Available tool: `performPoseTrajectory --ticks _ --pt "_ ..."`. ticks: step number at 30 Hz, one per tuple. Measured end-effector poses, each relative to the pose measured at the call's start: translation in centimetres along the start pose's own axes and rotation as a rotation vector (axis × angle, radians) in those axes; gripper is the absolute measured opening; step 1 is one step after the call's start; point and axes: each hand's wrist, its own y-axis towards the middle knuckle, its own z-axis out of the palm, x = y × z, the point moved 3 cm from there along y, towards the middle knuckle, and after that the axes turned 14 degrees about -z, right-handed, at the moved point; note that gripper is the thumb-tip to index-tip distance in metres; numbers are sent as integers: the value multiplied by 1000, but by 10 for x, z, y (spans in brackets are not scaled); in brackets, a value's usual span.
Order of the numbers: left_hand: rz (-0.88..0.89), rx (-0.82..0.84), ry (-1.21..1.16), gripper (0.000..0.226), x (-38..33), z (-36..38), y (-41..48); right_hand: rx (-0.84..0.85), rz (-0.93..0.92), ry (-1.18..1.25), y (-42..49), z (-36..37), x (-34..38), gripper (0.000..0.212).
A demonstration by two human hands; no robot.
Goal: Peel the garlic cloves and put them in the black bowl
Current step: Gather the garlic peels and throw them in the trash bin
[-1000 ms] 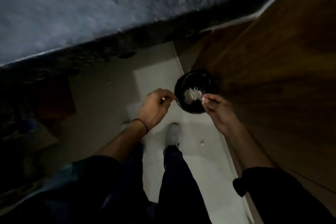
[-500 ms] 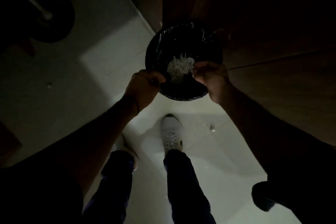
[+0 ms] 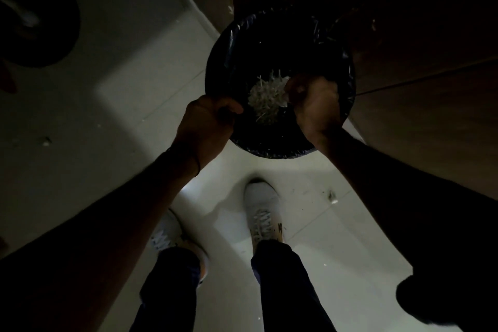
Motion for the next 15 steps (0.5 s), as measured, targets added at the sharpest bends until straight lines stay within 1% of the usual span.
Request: performPoseTrajectory --ticks 3,6,8,9,11,12,15 --pt "16 -2 35 22 -6 -2 -7 25 -20 23 -6 -11 13 31" --pt "37 -22 -3 22 -11 -3 -12 40 37 -7 -8 -15 16 27" --pt "67 -43 -3 20 -16 -7 -20 10 6 -4 -11 -21 18 43" --pt "82 -45 2 19 -18 -10 -23 3 -33 1 -14 -20 15 46" --pt "110 -38 13 16 -25 -20 -34 14 -56 56 -20 -22 22 37" --pt "121 -34 12 16 -28 -25 -39 33 -38 99 -25 -27 31 35" --pt "92 -21 36 19 -37 -43 -59 65 -20 164 -42 -41 50 42"
